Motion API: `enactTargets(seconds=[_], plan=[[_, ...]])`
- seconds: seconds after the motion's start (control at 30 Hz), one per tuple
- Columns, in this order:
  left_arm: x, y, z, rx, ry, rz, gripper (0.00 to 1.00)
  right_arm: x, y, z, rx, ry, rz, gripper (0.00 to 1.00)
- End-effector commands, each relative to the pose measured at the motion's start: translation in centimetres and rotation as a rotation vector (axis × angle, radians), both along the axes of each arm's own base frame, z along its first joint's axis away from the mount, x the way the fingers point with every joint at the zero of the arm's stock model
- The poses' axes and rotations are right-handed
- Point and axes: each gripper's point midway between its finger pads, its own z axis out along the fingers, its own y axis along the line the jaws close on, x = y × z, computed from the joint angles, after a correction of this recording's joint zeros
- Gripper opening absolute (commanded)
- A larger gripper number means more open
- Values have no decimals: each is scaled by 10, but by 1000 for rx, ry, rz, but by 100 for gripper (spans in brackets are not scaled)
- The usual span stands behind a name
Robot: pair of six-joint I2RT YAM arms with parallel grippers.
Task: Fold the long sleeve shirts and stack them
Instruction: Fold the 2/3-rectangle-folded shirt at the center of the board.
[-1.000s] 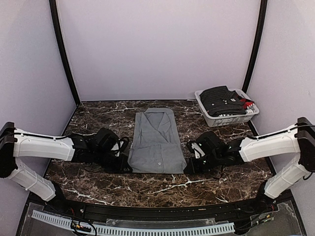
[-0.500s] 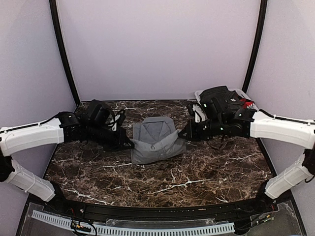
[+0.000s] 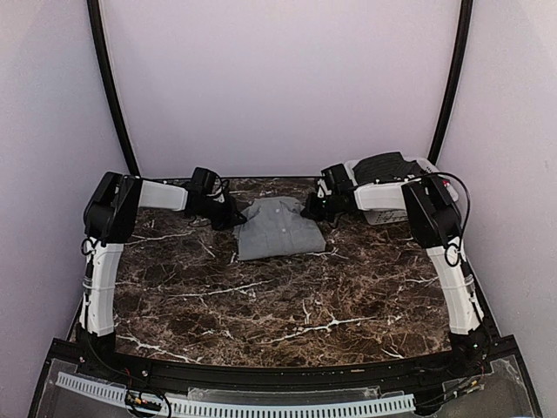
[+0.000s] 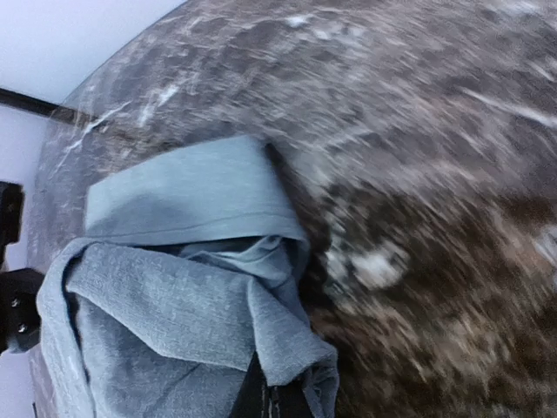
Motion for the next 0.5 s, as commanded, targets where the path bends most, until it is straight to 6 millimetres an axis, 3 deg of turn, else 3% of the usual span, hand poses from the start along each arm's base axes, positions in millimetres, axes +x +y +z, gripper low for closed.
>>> enactTargets(seconds=[0.0,0.1,0.13,0.17,0.2,0.23,0.27,0.33,0.37,0.4,0.43,0.47], plan=[[5,-27,18,-104,-32,-61,0,-5,13,-8,50,42,45,0],[-19,-26,4,-107,17,-68,0,-35,8,-18,47,84,51,0],[-22,-28,17,-129,-9,-67,0,-48,6,-20,48,97,54,0],[-40,-24,3,-130,35,-70,0,-61,4,-18,48,102,56,0],[-44,-25,19,-156,10,-67,0,-77,2,-17,47,111,56,0],[-64,-19,5,-148,55,-64,0,-90,1,-13,55,111,58,0],[-68,-21,27,-182,15,-65,0,-105,-2,-9,60,112,55,0],[-106,-12,21,-194,60,-64,0,-132,-9,-2,77,122,49,0],[-112,-11,40,-215,28,-70,0,-142,-13,4,89,112,43,0],[-127,-7,34,-216,54,-67,0,-151,-18,9,93,110,33,0],[-132,-6,50,-235,31,-71,0,-159,-22,13,98,107,30,0],[-143,-3,45,-239,57,-62,0,-166,-26,16,99,107,24,0]])
